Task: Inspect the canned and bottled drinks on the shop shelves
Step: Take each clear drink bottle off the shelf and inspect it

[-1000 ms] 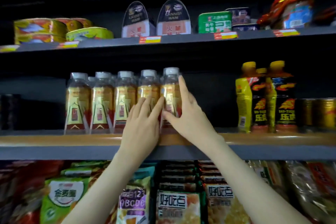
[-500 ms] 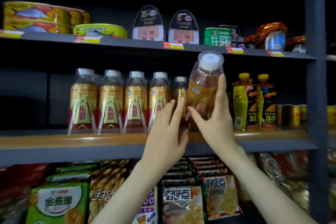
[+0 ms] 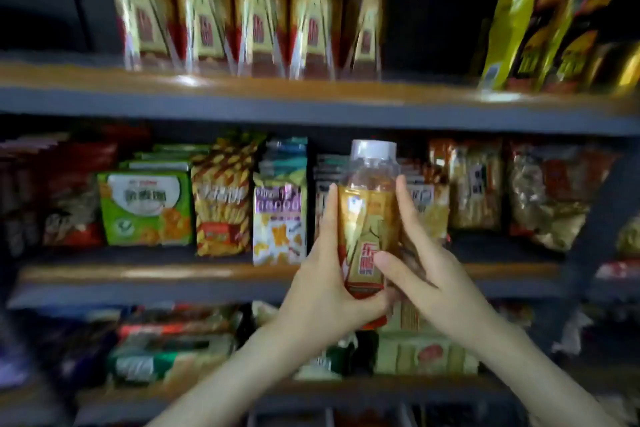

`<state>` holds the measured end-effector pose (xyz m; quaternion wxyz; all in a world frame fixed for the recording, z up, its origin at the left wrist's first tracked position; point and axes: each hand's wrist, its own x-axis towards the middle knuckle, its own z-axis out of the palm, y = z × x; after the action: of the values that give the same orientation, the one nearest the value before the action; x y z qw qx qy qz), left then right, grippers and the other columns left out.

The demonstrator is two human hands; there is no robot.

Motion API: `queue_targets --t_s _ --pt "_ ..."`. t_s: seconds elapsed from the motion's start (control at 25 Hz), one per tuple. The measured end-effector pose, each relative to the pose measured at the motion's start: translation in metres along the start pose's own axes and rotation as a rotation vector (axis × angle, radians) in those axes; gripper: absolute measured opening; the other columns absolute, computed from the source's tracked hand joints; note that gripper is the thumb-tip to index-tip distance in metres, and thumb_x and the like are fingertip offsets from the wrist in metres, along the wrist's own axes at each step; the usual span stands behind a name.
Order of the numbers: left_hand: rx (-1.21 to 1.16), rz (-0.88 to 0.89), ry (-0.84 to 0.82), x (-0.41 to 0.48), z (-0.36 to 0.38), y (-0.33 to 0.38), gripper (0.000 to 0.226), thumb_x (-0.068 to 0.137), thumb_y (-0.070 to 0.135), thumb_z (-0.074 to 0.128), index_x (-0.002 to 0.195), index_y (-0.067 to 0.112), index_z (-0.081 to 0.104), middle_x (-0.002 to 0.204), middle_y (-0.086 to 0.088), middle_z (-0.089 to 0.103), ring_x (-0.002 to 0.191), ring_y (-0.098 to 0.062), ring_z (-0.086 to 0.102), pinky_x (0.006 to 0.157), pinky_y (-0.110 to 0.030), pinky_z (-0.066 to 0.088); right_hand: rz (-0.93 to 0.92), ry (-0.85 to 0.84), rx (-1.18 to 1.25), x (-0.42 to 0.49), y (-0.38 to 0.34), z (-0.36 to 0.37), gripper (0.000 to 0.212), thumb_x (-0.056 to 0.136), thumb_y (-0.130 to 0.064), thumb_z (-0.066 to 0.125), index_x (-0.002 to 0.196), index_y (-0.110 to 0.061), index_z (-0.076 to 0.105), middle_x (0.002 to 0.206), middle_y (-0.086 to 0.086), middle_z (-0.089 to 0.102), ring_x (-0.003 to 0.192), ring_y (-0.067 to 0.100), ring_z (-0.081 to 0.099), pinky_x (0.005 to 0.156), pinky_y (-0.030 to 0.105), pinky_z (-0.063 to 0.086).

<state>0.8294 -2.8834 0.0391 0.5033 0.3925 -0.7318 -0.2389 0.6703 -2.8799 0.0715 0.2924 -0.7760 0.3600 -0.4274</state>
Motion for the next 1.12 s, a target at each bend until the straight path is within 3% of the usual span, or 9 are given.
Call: queue_targets --t_s 0.12,0.24,0.32,0.48,0.56,0.64,0.8,1.0,1.12 --pt "-0.174 -0.240 -0.064 -0.052 0.006 -0.032 0.115 0.074 0.023 0.082 0.136 0.061 -0.007 0.106 0.023 0.067 0.098 0.003 0.065 0.081 -0.013 0.049 0.126 -0.139 0.049 -0.036 0.039 0.037 0.069 0.088 -0.045 0.047 0.138 -0.067 0.006 0.152 -0.030 0.023 0.137 -0.004 0.032 0.110 0.029 0.039" --pt "-0.354 -0.439 -0.099 -0.083 0.006 -0.051 0.117 0.070 0.025 0.086 0.144 0.054 -0.001 0.117 0.020 0.063 0.107 -0.008 0.065 0.090 -0.033 0.054 0.211 -0.169 0.226 -0.059 0.067 0.064 0.065 0.090 -0.033 0.051 0.142 -0.055 0.018 0.143 -0.036 0.027 0.126 -0.016 0.039 0.093 0.010 0.043" --pt "-0.533 -0.628 -0.099 -0.098 0.004 -0.054 0.109 0.069 0.021 0.081 0.143 0.053 0.006 0.122 0.012 0.060 0.105 -0.010 0.066 0.084 -0.034 0.056 0.337 -0.155 0.415 -0.068 0.080 0.078 0.067 0.086 -0.031 0.056 0.138 -0.055 0.021 0.140 -0.029 0.035 0.118 -0.019 0.045 0.086 0.009 0.045" --pt "-0.792 -0.909 -0.121 -0.123 0.001 -0.065 0.082 0.071 0.027 0.080 0.130 0.057 0.033 0.117 0.004 0.069 0.106 -0.023 0.068 0.081 -0.043 0.057 0.551 -0.261 0.766 -0.077 0.093 0.100 0.072 0.074 -0.040 0.078 0.134 -0.045 0.038 0.127 -0.004 0.064 0.114 0.015 0.063 0.083 0.027 0.054" --pt "-0.756 -0.945 -0.175 -0.131 0.001 -0.074 0.082 0.073 0.038 0.078 0.133 0.061 0.027 0.122 0.002 0.066 0.109 -0.023 0.066 0.088 -0.046 0.055 0.583 -0.245 0.774 -0.080 0.096 0.109 0.069 0.079 -0.030 0.075 0.137 -0.042 0.039 0.125 0.000 0.065 0.113 0.021 0.063 0.085 0.033 0.055" --pt "-0.635 -0.950 -0.205 -0.136 0.000 -0.079 0.078 0.078 0.053 0.073 0.135 0.058 0.019 0.120 0.006 0.067 0.106 -0.016 0.067 0.092 -0.040 0.054 0.604 -0.201 0.727 -0.082 0.095 0.116 0.076 0.077 -0.021 0.071 0.138 -0.047 0.035 0.126 0.002 0.064 0.113 0.019 0.063 0.086 0.035 0.055" --pt "-0.531 -0.916 -0.090 -0.141 0.000 -0.083 0.074 0.076 0.056 0.071 0.140 0.034 0.041 0.110 0.005 0.072 0.099 -0.017 0.070 0.091 -0.041 0.055 0.584 -0.209 0.614 -0.081 0.095 0.122 0.091 0.071 -0.022 0.072 0.144 -0.046 0.024 0.121 -0.004 0.065 0.106 0.010 0.065 0.082 0.029 0.056" --pt "-0.760 -1.054 0.034 -0.141 -0.001 -0.089 0.064 0.078 0.053 0.066 0.130 0.018 0.054 0.109 -0.008 0.072 0.100 -0.027 0.070 0.087 -0.042 0.055 0.532 -0.374 0.641 -0.082 0.100 0.112 0.090 0.073 -0.035 0.073 0.145 -0.044 0.020 0.138 -0.021 0.044 0.116 -0.009 0.054 0.084 0.020 0.052" --pt "-0.942 -1.164 0.104 -0.142 0.002 -0.092 0.066 0.075 0.058 0.059 0.122 0.012 0.058 0.101 -0.012 0.074 0.092 -0.027 0.071 0.080 -0.042 0.055 0.459 -0.523 0.654 -0.089 0.104 0.111 0.098 0.069 -0.046 0.079 0.146 -0.045 0.019 0.149 -0.019 0.032 0.133 0.001 0.041 0.096 0.029 0.049"
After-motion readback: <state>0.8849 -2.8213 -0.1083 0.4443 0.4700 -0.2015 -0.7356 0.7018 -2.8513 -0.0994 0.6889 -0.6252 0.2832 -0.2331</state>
